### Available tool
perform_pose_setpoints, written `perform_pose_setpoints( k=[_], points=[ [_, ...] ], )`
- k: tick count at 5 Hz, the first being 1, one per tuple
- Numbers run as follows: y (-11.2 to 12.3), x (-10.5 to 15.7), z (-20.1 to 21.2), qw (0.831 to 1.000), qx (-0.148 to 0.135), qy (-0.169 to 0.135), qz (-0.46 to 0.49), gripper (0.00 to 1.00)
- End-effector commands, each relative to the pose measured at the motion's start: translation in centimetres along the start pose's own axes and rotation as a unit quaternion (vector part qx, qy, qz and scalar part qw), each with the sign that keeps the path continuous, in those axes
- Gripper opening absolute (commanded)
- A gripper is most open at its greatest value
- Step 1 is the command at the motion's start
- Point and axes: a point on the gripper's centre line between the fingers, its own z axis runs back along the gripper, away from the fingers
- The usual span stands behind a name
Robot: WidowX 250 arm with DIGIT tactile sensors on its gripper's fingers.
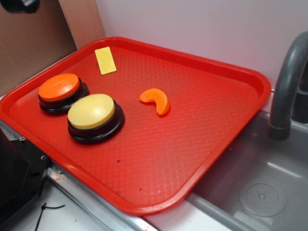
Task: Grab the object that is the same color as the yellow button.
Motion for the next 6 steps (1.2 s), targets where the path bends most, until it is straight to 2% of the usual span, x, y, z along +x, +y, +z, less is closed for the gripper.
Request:
perform_pose_setpoints(
  k=[1,2,3,4,6],
  points=[
    [2.4,6.5,-4.7,0.971,0.039,-0.059,0.227,1.00],
    [3.3,9.3,-7.2,0.943,0.073,-0.096,0.311,1.00],
    [4.2,12.5,-9.7,0.920,0.071,-0.135,0.362,1.00],
    [5.3,15.5,-12.9,0.898,0.095,-0.167,0.395,1.00],
    [7.3,18.9,-17.1,0.893,0.107,-0.180,0.399,1.00]
  ],
)
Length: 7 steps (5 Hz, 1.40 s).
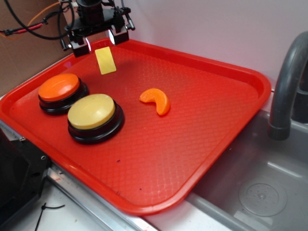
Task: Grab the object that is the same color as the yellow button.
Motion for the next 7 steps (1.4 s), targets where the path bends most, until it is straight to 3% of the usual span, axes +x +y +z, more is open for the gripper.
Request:
perform_pose_setpoints(
  k=[1,3,4,5,6,7],
  points=[
    [0.2,3.6,-2.1,0.999,-0.003,-0.028,0.020,1.00],
    [0.4,3.0,-3.9,1.000,-0.004,-0.010,0.005,1.00],
    [0.5,2.7,-3.4,1.000,-0.016,-0.007,-0.003,0.00],
    [0.6,2.6,-2.3,0.999,-0.032,0.031,-0.031,0.00],
    [0.6,2.3,1.3,0.994,-0.054,0.050,-0.083,0.00],
    [0.3,1.7,5.3,0.973,-0.092,0.103,-0.184,0.00]
  ],
)
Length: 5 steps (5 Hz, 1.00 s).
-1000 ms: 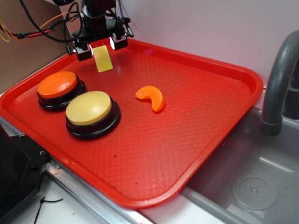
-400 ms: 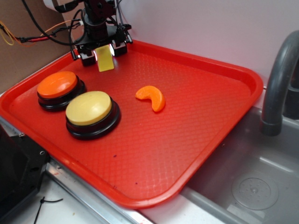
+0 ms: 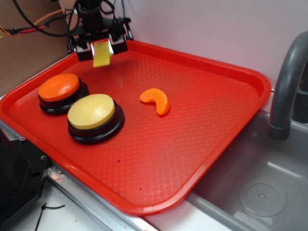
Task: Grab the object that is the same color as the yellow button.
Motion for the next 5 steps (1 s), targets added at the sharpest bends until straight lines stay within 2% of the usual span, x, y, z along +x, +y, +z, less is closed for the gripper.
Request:
perform_pose_setpoints(
  k=[1,2,3,4,5],
  points=[
    [-1.0,-1.7,9.9,0.983,-0.069,0.058,-0.158,0.00],
    [-1.6,-3.2,12.9,0.969,-0.090,0.086,-0.214,0.00],
    [-2.0,-5.8,16.4,0.947,-0.092,0.086,-0.295,0.00],
    [-1.6,-6.9,18.0,0.931,-0.109,0.089,-0.336,0.00],
    [-0.8,-6.9,17.9,0.924,-0.102,0.090,-0.357,0.00]
  ],
)
